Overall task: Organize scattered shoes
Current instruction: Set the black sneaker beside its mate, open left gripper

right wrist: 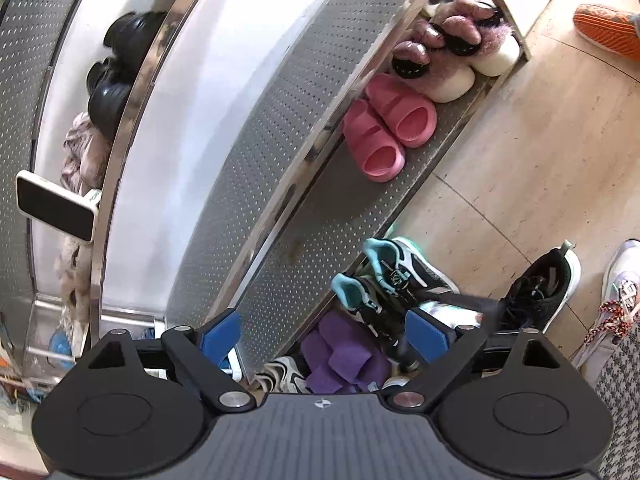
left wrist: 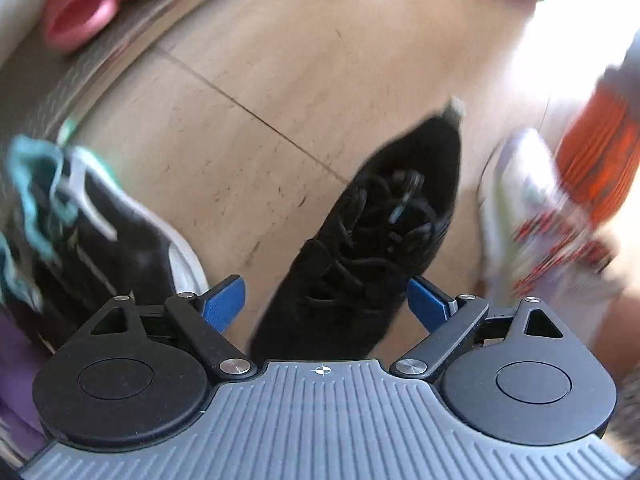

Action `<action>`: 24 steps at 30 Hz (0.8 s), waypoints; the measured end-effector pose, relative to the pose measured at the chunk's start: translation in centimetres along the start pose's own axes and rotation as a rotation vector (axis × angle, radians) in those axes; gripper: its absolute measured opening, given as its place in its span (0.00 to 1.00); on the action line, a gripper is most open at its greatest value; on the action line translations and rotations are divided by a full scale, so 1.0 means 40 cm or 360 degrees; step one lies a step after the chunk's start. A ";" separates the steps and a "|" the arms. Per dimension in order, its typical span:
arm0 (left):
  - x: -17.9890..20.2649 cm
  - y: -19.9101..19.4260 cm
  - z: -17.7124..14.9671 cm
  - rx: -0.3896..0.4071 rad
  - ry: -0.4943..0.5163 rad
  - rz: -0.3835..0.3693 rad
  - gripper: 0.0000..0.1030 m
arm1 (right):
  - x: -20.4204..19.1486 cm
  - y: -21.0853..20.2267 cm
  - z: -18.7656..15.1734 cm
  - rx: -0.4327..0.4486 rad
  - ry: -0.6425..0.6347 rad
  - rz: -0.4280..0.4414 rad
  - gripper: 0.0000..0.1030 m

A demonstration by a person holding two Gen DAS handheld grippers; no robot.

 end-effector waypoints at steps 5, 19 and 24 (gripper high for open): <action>0.098 0.075 0.003 -0.0067 0.0369 0.0107 0.94 | 0.003 0.008 0.000 -0.0007 0.0031 0.0000 0.89; 0.006 0.106 -0.150 -0.0435 -0.0735 0.0344 0.86 | -0.006 0.050 -0.020 -0.0091 -0.0035 -0.0047 0.90; 0.000 -0.072 -0.258 -0.0444 -0.0658 0.0236 0.90 | -0.012 0.096 -0.061 -0.0177 -0.0169 -0.0137 0.91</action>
Point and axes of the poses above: each gripper's, at about its wrist camera, not at the fingertips, and y roughly the way its jaws point, x to its right, z to its top, the point moved 4 cm from there along y, roughly the way its jaws point, and after that the axes turned 7 degrees about x, right-handed, at the moved point
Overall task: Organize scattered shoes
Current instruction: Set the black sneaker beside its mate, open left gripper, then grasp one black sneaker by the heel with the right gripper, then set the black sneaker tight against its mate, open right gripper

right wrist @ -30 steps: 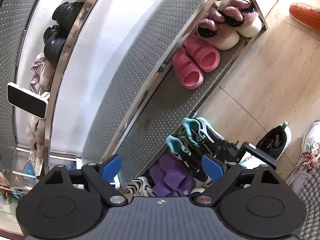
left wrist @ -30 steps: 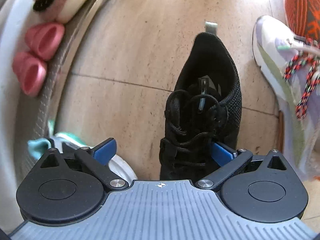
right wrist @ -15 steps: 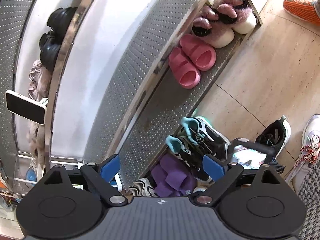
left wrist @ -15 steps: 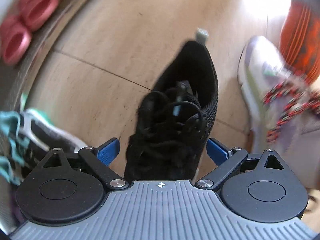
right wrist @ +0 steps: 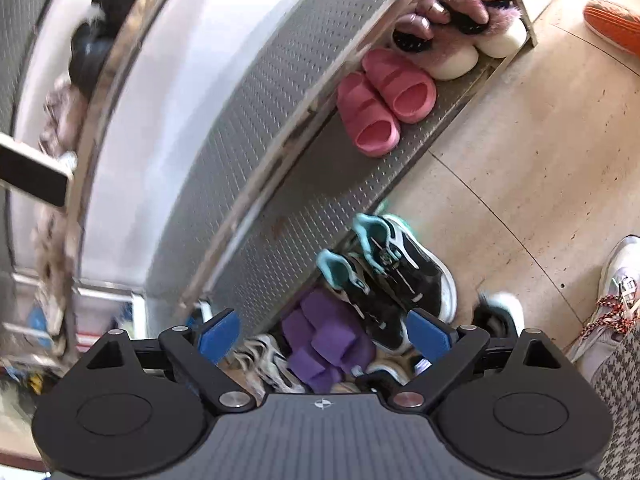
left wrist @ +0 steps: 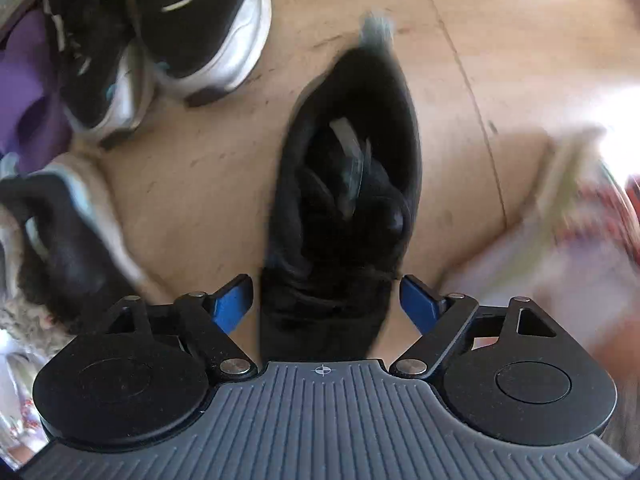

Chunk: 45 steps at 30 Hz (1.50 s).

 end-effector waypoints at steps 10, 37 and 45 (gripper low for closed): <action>-0.311 -0.290 -0.253 0.0048 0.0137 0.0180 0.94 | 0.031 0.213 -0.149 -0.0300 -0.0243 -0.0339 0.91; -0.523 -0.144 -0.395 -0.0049 -0.0308 0.0085 0.92 | 0.342 0.625 -0.431 -0.0575 -0.0874 -0.1098 0.71; -0.526 -0.153 -0.396 -0.0027 -0.0326 0.0064 0.92 | 0.201 0.683 -0.577 -0.0750 -0.1296 -0.0832 0.68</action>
Point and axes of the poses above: each gripper's, at about its wrist camera, not at the fingertips, and y roughly the way its jaws point, x to its right, z to its top, the point moved 4 cm from there along y, roughly the way its jaws point, and after that the axes turned 7 degrees about x, right-handed, at the moved point
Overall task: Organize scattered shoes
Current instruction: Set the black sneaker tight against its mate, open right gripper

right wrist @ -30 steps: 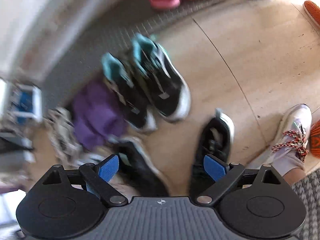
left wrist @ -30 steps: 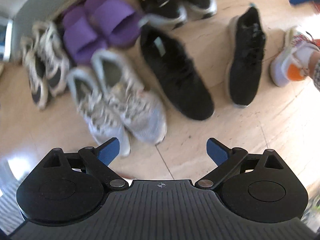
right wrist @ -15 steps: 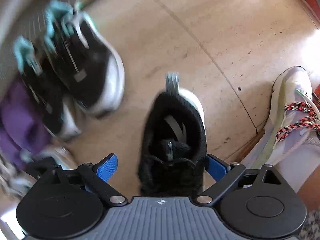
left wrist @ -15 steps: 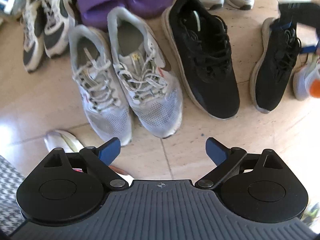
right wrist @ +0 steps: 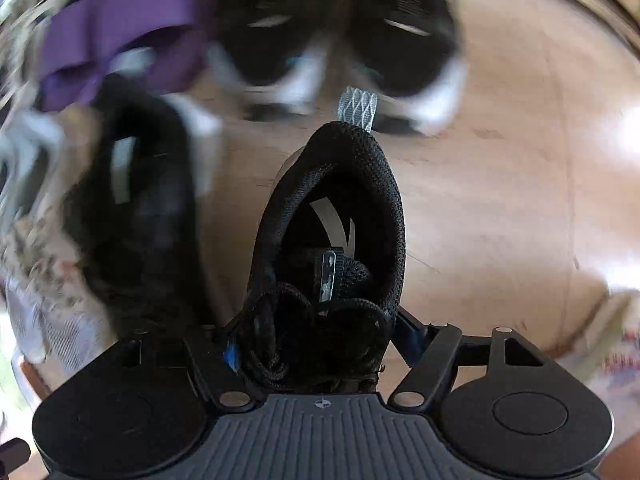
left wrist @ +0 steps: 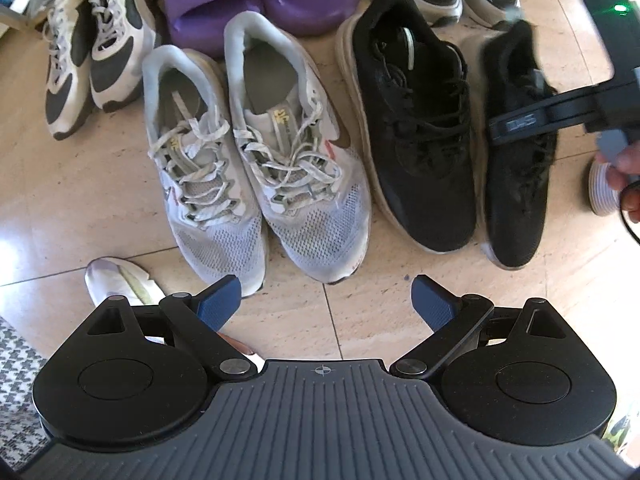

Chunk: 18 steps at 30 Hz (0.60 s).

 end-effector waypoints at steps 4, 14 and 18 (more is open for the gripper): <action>-0.007 0.002 -0.002 -0.0005 -0.0012 0.0002 0.92 | -0.031 -0.004 0.025 0.0043 -0.0089 -0.0044 0.67; -0.025 0.004 -0.003 -0.0002 -0.0055 0.0007 0.92 | -0.028 -0.001 0.055 0.0033 0.0082 -0.0105 0.70; -0.030 0.000 -0.001 0.0010 -0.0071 0.0017 0.93 | -0.029 -0.009 0.068 -0.0001 0.0090 -0.0107 0.79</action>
Point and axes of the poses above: each gripper's, at about its wrist camera, not at the fingertips, and y roughly the way its jaws point, x to its right, z to its top, the point moved 4 cm from there along y, roughly the way its jaws point, and after that the axes turned 7 degrees about x, right-handed, at the moved point
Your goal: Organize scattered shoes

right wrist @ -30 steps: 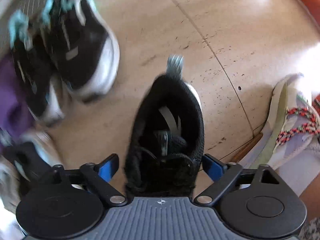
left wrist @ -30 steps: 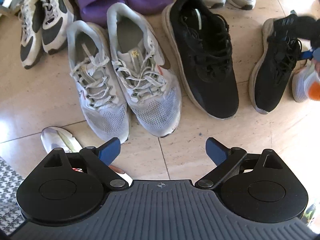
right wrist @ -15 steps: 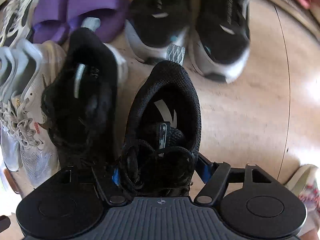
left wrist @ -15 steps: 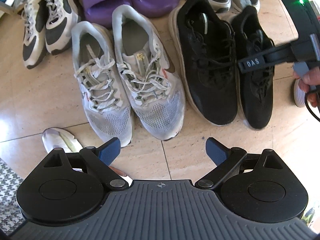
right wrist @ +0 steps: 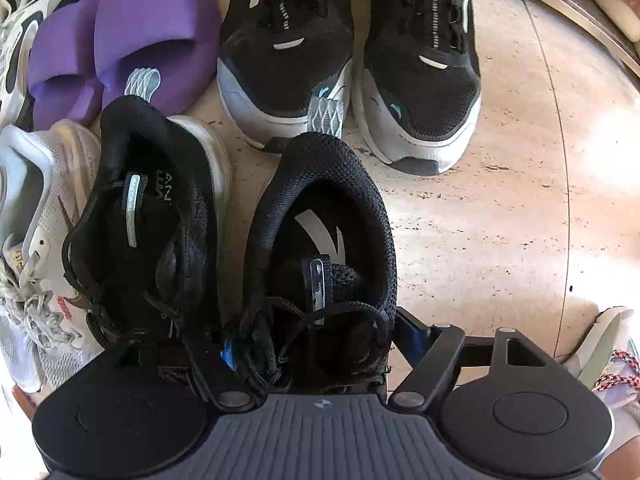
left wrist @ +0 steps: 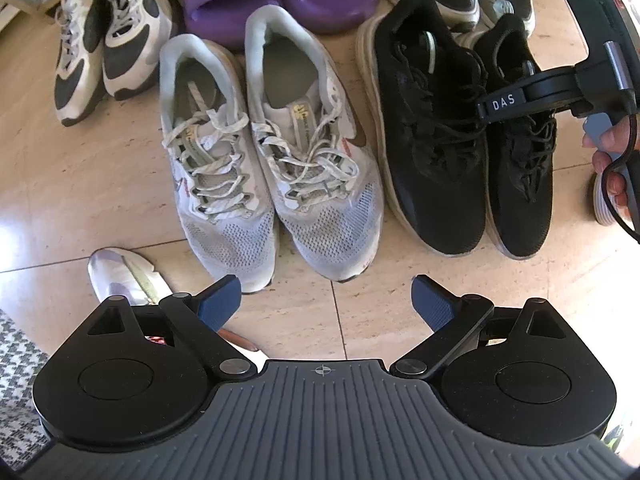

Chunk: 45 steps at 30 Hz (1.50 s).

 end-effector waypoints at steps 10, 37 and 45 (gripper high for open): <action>0.003 -0.032 0.006 0.0063 0.0006 0.0004 0.93 | 0.034 -0.103 0.014 0.0005 0.0194 0.0040 0.87; -0.098 -0.520 -0.096 0.0542 -0.0006 -0.0094 0.98 | 0.123 -0.853 -0.176 0.0506 0.0522 0.0396 0.98; -0.091 -0.458 -0.160 0.0723 -0.0119 -0.0072 0.99 | 0.030 -0.853 -0.302 0.0681 0.0353 0.0533 0.99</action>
Point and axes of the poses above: each gripper's, at about its wrist camera, not at the fingertips, and y roughly the way its jaws point, x to its right, z to its top, the point moved 4 cm from there along y, roughly the way its jaws point, and after that the axes turned 7 degrees about x, right-handed, at the moved point
